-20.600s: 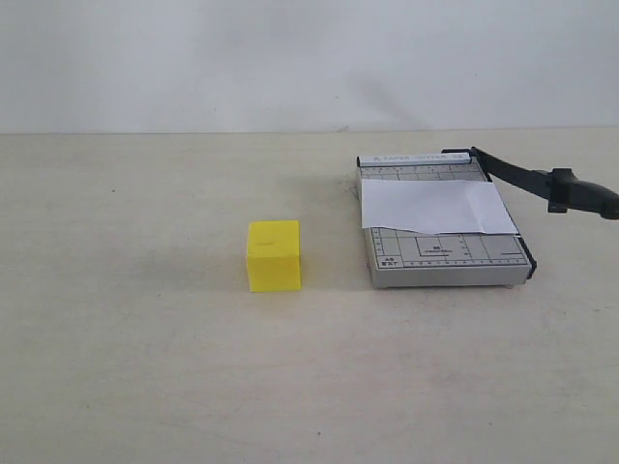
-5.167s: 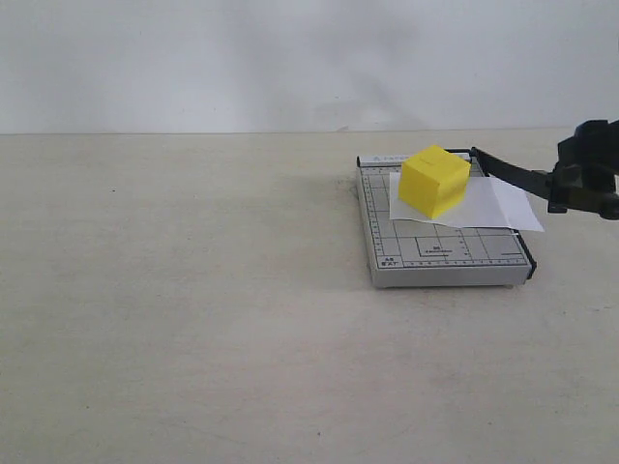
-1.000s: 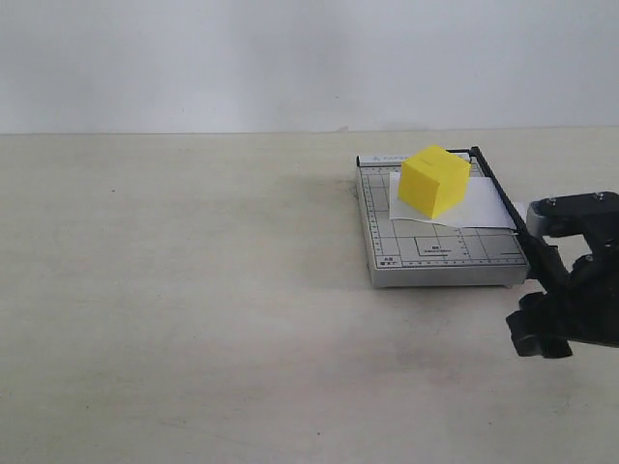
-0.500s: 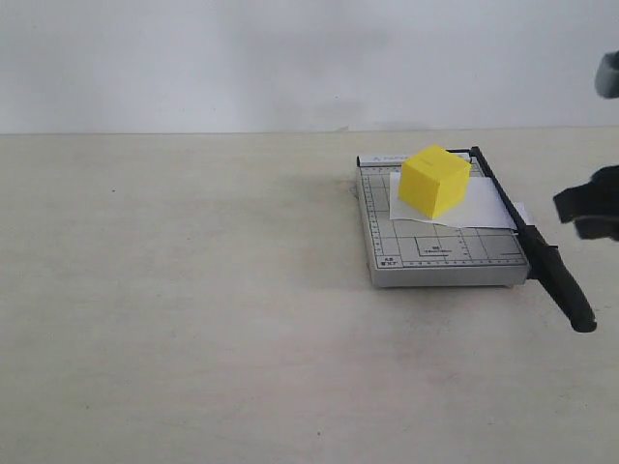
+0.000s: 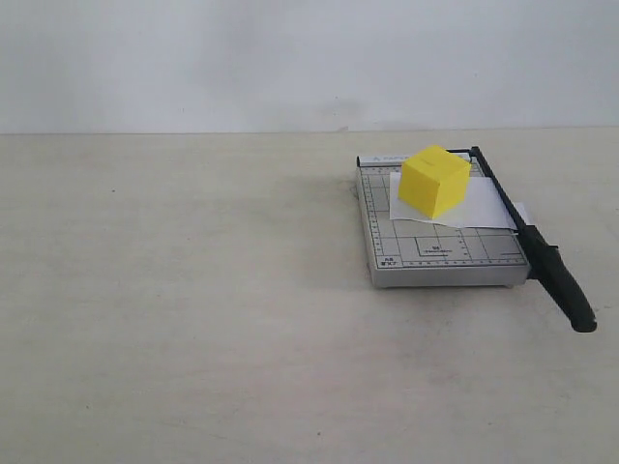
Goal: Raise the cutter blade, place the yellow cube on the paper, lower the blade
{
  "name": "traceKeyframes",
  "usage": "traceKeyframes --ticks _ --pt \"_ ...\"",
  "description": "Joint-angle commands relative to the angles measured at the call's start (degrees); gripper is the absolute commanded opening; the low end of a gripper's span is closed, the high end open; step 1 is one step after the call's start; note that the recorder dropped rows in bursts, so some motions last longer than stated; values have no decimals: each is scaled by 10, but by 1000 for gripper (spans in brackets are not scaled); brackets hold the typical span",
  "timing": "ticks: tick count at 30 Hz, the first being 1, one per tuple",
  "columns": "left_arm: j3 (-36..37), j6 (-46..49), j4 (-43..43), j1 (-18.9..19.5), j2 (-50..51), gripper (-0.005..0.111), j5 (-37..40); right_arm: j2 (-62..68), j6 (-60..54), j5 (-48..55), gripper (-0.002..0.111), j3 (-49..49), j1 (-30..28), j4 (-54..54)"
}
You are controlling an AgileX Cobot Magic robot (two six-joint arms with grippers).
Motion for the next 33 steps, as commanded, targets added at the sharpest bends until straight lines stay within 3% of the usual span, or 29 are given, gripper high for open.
traceKeyframes --ticks 1,6,12,14,20,25,28,33 --pt "2 -7 -4 -2 -4 4 -5 -92 -43 -140 -1 114 0 -48" --pt "2 -7 -4 -2 -4 4 -5 -78 -100 -223 -1 177 0 -50" --pt "2 -7 -4 -2 -4 4 -5 -78 -60 -194 -1 177 -1 -41" --pt "2 -7 -4 -2 -4 4 -5 -78 -63 -153 -1 177 0 -50" --pt "2 -7 -4 -2 -4 4 -7 -78 -26 107 -1 177 0 -50" --pt "2 -7 -4 -2 -4 4 -7 -119 -79 184 -1 185 -13 -88" --pt "2 -7 -4 -1 -8 4 -5 -119 -26 207 -1 218 -16 -159" --pt "2 -7 -4 -1 -8 4 -5 -119 7 212 -1 218 -16 -184"
